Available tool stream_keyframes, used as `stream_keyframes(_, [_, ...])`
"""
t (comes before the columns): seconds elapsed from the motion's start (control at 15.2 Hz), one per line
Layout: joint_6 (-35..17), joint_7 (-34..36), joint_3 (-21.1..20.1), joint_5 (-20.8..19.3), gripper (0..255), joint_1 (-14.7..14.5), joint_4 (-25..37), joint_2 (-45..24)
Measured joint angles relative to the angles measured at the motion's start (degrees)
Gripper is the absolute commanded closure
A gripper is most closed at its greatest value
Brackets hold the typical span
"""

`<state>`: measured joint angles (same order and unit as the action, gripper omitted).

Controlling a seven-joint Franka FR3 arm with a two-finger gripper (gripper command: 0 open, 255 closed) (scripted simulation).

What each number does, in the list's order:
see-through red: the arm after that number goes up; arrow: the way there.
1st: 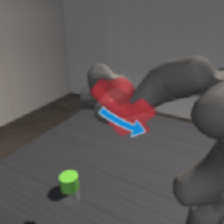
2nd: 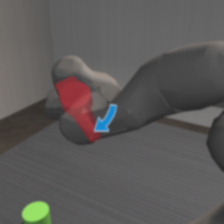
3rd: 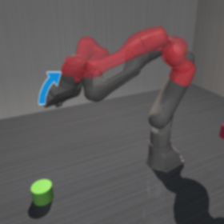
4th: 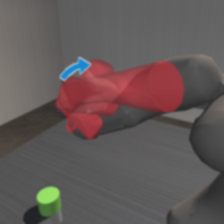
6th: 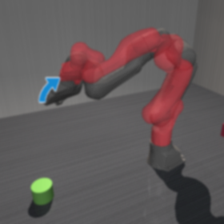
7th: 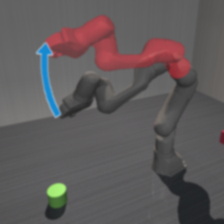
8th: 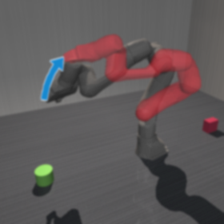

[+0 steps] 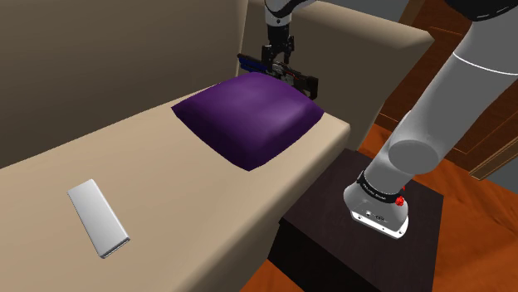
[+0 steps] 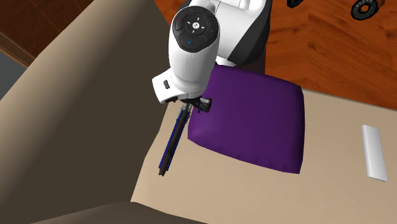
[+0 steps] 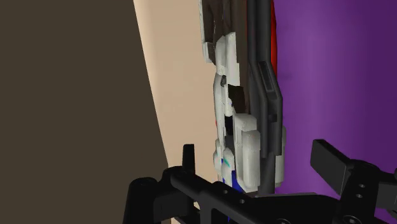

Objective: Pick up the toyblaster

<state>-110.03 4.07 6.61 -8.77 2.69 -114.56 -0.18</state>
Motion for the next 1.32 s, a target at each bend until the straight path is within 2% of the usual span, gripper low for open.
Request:
stream_keyframes(0.07, [-0.5, 0.1, 0.0, 0.0, 0, 0.0, -0.3, -0.3])
stream_keyframes(0.13, [-0.8, 0.1, 0.0, 0.0, 255, 0.0, -0.5, -0.3])
stream_keyframes(0.79, [-1.2, 0.1, 0.1, 0.0, 255, 0.1, -0.7, -0.4])
stream_keyframes(1.32, [4.0, -0.5, -0.1, 0.1, 255, -0.1, 3.0, 1.0])
